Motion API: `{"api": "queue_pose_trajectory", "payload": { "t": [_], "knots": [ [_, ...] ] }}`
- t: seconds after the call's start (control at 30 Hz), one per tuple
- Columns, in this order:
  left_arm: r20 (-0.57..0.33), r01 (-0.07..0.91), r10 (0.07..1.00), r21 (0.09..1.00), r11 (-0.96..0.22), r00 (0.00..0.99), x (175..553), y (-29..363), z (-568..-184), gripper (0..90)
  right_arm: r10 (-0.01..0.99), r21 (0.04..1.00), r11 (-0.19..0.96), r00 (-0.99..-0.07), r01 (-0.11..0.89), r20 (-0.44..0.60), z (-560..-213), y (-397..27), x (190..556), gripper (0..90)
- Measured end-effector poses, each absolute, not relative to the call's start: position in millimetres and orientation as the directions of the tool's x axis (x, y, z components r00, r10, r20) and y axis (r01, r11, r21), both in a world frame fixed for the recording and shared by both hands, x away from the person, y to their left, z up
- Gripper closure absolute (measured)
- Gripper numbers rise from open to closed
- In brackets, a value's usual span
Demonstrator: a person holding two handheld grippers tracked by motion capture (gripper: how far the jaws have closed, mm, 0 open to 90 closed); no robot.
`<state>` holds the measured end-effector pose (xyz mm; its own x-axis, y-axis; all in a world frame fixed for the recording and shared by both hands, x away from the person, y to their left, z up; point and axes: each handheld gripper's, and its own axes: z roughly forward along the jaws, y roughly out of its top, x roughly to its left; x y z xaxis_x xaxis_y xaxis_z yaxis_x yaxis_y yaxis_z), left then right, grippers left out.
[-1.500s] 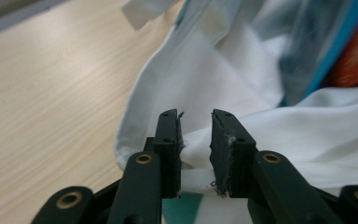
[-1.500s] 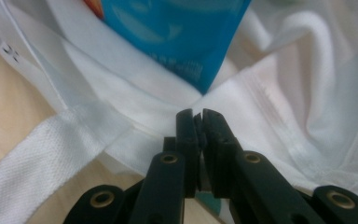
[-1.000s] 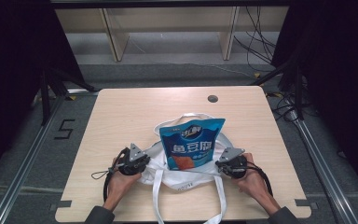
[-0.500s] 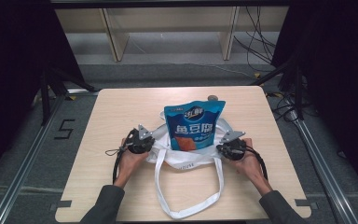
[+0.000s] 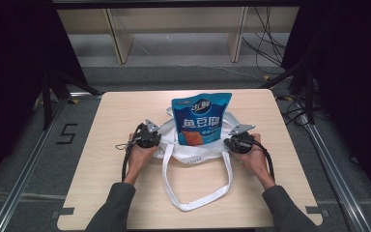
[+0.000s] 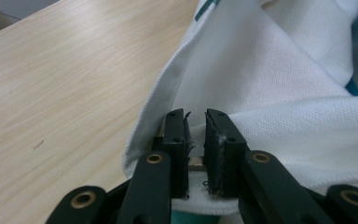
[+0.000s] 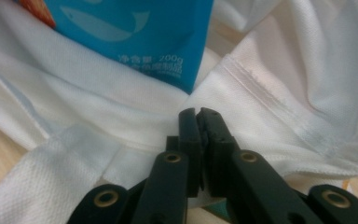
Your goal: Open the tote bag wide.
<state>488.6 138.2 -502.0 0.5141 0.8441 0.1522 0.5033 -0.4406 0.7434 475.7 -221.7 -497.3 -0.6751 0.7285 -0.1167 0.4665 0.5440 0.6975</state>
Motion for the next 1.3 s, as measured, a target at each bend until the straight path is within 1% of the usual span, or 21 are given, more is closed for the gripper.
{"api": "queue_pose_trajectory", "payload": {
  "t": [0.1,0.17,0.2,0.23,0.27,0.3,0.33,0.37,0.43,0.63,0.67,0.7,0.77,0.8,0.83,0.87,1.0,1.1,1.13,1.27,1.3],
  "knots": [
    [0.126,0.508,0.85,0.754,-0.416,0.511,487.0,139.4,-498.8,74.3,0.733,0.705,0.525,-0.674,0.477,-0.09,-495.7,-224.0,475.7,86.2],
    [0.121,0.497,0.852,0.766,-0.407,0.51,484.3,140.0,-491.4,71.1,0.737,0.715,0.519,-0.669,0.468,-0.098,-493.3,-224.4,474.2,84.9],
    [0.088,0.487,0.862,0.794,-0.364,0.5,481.4,139.2,-486.4,68.0,0.735,0.716,0.52,-0.67,0.465,-0.1,-488.7,-225.0,472.5,84.0],
    [0.086,0.495,0.854,0.783,-0.376,0.513,478.9,141.1,-482.0,67.3,0.737,0.722,0.514,-0.67,0.463,-0.095,-486.6,-225.1,471.6,83.8],
    [0.028,0.496,0.865,0.81,-0.314,0.501,475.3,138.2,-480.2,66.4,0.729,0.74,0.516,-0.674,0.432,-0.115,-484.8,-225.8,471.9,83.7],
    [0.028,0.496,0.865,0.81,-0.314,0.501,475.3,138.2,-480.2,65.6,0.729,0.74,0.516,-0.674,0.432,-0.115,-484.8,-225.8,471.9,83.7],
    [0.011,0.493,0.859,0.815,-0.305,0.513,471.6,138.4,-476.7,65.6,0.732,0.743,0.511,-0.671,0.432,-0.113,-481.7,-225.7,469.3,83.4],
    [0.017,0.486,0.854,0.817,-0.312,0.52,466.8,138.3,-473.1,65.3,0.735,0.74,0.509,-0.67,0.439,-0.108,-479.3,-225.0,466.8,83.0],
    [0.014,0.472,0.847,0.825,-0.31,0.532,457.7,136.8,-469.3,64.7,0.724,0.764,0.51,-0.677,0.395,-0.132,-473.4,-225.3,463.8,82.5],
    [-0.034,0.437,0.804,0.853,-0.286,0.593,437.1,132.3,-459.4,64.2,0.701,0.764,0.522,-0.701,0.38,-0.13,-465.8,-221.6,453.0,81.1],
    [-0.038,0.432,0.799,0.856,-0.284,0.6,433.8,128.7,-458.1,64.2,0.694,0.766,0.525,-0.707,0.371,-0.133,-465.0,-220.5,450.8,81.0],
    [-0.011,0.42,0.79,0.852,-0.313,0.612,431.9,127.8,-456.4,64.4,0.685,0.764,0.529,-0.717,0.369,-0.129,-463.5,-218.1,447.5,81.0],
    [0.01,0.403,0.781,0.853,-0.333,0.624,426.9,124.2,-453.9,64.5,0.673,0.766,0.54,-0.725,0.348,-0.146,-460.2,-215.7,443.9,81.1],
    [-0.008,0.396,0.777,0.863,-0.312,0.63,420.4,121.7,-451.2,65.0,0.668,0.781,0.533,-0.729,0.326,-0.152,-455.9,-212.6,438.6,81.1],
    [-0.008,0.396,0.777,0.863,-0.312,0.63,420.4,121.7,-451.2,65.1,0.666,0.782,0.53,-0.732,0.328,-0.145,-454.2,-211.6,436.4,81.1],
    [0.014,0.388,0.768,0.857,-0.34,0.641,417.0,123.2,-448.6,65.2,0.66,0.785,0.531,-0.737,0.318,-0.148,-452.7,-210.9,434.1,81.1],
    [-0.029,0.386,0.755,0.872,-0.301,0.655,401.2,122.4,-446.6,65.2,0.644,0.788,0.536,-0.75,0.305,-0.148,-448.2,-210.3,426.3,80.9],
    [-0.021,0.373,0.738,0.873,-0.315,0.674,389.8,122.2,-446.2,64.5,0.63,0.798,0.529,-0.764,0.288,-0.141,-445.1,-211.6,417.6,80.1],
    [-0.014,0.364,0.733,0.874,-0.322,0.68,386.2,123.2,-446.9,64.2,0.64,0.799,0.52,-0.757,0.301,-0.132,-444.2,-212.0,414.6,79.6],
    [-0.018,0.367,0.726,0.871,-0.326,0.687,376.9,128.8,-452.3,61.4,0.636,0.806,0.509,-0.763,0.301,-0.117,-442.3,-216.1,404.9,75.8],
    [-0.022,0.371,0.728,0.871,-0.323,0.686,374.6,130.7,-453.2,60.2,0.647,0.806,0.497,-0.757,0.321,-0.097,-443.6,-218.5,402.3,70.5]
  ]
}}
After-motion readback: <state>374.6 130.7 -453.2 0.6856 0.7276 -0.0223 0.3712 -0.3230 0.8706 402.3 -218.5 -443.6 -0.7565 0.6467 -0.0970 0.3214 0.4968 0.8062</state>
